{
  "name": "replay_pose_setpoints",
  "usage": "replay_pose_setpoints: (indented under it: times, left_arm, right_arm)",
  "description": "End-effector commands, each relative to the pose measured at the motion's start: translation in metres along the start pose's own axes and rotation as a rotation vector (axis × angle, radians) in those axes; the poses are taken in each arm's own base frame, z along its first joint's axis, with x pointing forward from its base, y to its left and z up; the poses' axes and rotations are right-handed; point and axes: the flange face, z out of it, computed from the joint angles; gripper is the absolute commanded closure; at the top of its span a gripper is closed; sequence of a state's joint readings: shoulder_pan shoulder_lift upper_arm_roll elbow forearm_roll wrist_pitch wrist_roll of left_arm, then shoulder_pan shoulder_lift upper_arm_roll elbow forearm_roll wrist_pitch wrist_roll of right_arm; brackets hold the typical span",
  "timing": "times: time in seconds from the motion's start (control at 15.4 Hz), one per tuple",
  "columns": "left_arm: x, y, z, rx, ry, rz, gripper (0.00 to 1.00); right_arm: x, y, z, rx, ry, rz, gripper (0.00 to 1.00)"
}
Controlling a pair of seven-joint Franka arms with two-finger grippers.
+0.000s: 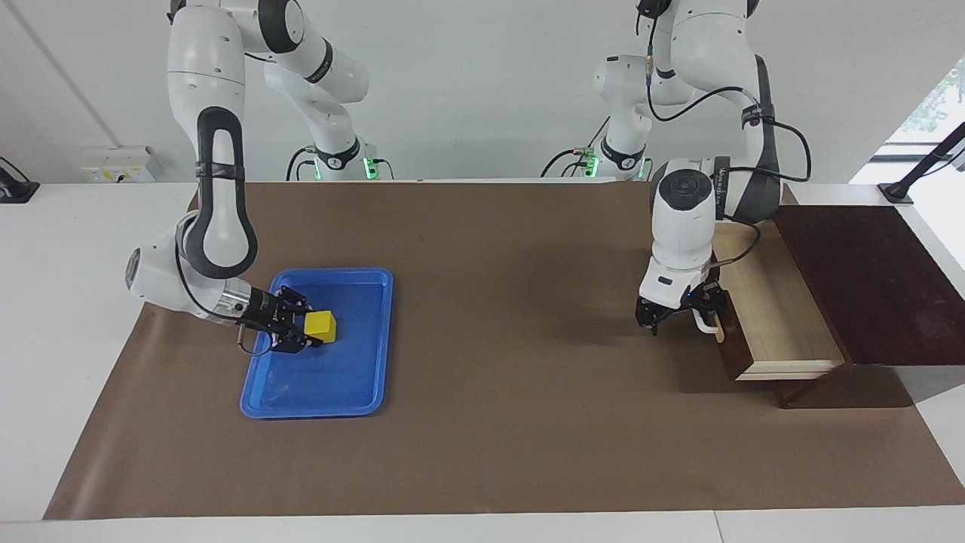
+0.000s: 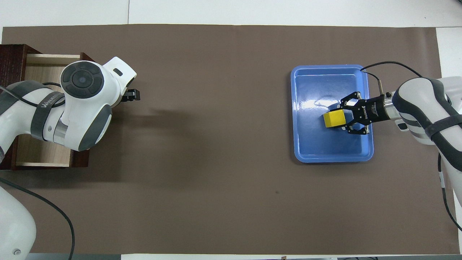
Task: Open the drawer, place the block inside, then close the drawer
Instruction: 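Close the right gripper on the yellow block and lift it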
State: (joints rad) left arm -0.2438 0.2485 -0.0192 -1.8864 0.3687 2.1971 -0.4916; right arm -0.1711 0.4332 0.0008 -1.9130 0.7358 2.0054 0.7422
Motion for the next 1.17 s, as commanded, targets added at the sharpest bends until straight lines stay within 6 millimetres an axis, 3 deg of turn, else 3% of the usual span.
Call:
replay_pose_setpoints:
  times: [0.0,0.2,0.39,0.59,0.72,0.85,1.11]
  left_arm:
    - [0.005,0.005,-0.025,0.006,-0.032,-0.029,0.0]
    - [0.012,0.002,-0.047,-0.019,-0.057,-0.069,0.0]
    - [0.023,-0.005,-0.084,-0.072,-0.105,-0.133,0.0]
    - [0.03,-0.023,-0.132,-0.156,-0.177,-0.255,0.0]
    - [0.024,-0.037,-0.164,-0.194,-0.167,-0.375,0.0]
    - [0.02,-0.047,-0.178,-0.189,-0.175,-0.54,0.0]
    - [0.013,-0.05,-0.188,-0.203,-0.272,-0.83,0.0]
  right_arm:
    - [-0.004,0.004,-0.002,0.023,-0.019,-0.044,1.0]
    - [-0.009,-0.007,-0.013,0.04,-0.015,-0.054,1.0]
    - [-0.034,-0.037,-0.041,0.034,-0.057,-0.039,1.0]
    - [-0.083,-0.07,-0.041,0.027,-0.043,-0.011,1.0]
    - [-0.121,-0.088,-0.028,0.017,-0.036,0.023,1.0]
    - [-0.169,-0.103,-0.006,0.005,-0.031,0.055,1.0]
    - [-0.238,-0.116,0.041,0.017,-0.007,0.114,1.0]
